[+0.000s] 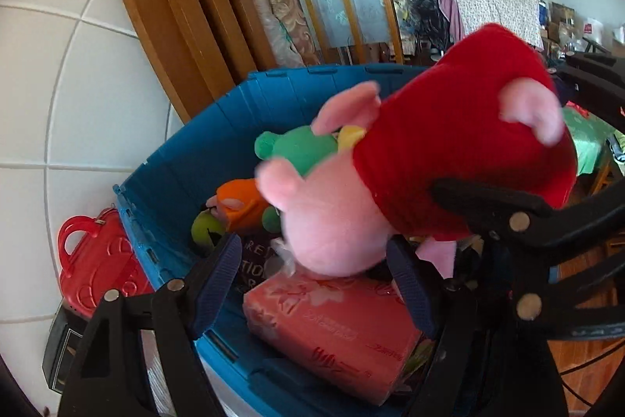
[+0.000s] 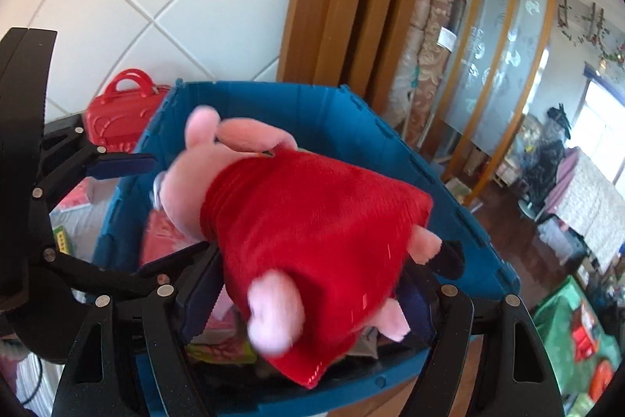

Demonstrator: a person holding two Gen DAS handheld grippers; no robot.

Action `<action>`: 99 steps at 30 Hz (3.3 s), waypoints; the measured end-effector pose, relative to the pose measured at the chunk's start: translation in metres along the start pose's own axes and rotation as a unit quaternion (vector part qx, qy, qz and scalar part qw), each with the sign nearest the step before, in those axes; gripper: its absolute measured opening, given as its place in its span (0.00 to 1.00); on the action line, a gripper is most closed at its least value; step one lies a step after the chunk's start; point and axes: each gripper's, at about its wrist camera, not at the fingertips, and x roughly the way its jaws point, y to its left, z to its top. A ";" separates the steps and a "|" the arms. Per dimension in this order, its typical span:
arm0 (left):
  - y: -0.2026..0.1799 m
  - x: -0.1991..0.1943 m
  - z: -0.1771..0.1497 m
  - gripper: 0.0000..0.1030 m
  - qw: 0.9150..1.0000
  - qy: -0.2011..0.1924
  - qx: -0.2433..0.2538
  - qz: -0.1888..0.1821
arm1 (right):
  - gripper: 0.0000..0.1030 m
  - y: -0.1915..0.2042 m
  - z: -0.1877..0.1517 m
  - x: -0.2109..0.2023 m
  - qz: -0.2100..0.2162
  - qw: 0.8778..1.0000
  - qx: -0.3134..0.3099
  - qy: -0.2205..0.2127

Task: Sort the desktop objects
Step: 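Lift the red-dress pig and carry it over the blue bin, then open the right gripper to drop the pig into the bin, then withdraw the right gripper from the bin back over the bed, then grasp the green syrup box with the left gripper while the right gripper approaches the pink tissue pack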

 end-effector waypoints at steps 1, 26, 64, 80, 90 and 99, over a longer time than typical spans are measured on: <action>-0.004 0.005 -0.002 0.74 1.000 0.007 0.003 0.003 | 0.75 -0.004 -0.003 0.007 -0.007 1.000 0.002 0.009; 0.010 -0.043 -0.042 0.78 0.999 -0.024 -0.026 -0.002 | 1.00 -0.029 -0.049 -0.020 -0.056 0.995 0.073 0.026; 0.216 -0.106 -0.365 0.88 0.860 0.164 -0.420 0.240 | 1.00 0.342 -0.024 0.002 0.264 0.947 -0.180 0.005; 0.237 0.010 -0.386 0.88 0.815 0.248 -0.485 0.199 | 1.00 0.351 -0.051 0.148 0.240 0.945 -0.181 0.128; 0.267 0.096 -0.392 0.88 0.787 0.300 -0.504 0.188 | 1.00 0.326 -0.045 0.204 0.220 0.953 -0.134 0.159; 0.279 0.088 -0.437 0.54 0.776 0.298 -0.519 0.201 | 1.00 0.346 -0.060 0.227 0.229 0.944 -0.130 0.196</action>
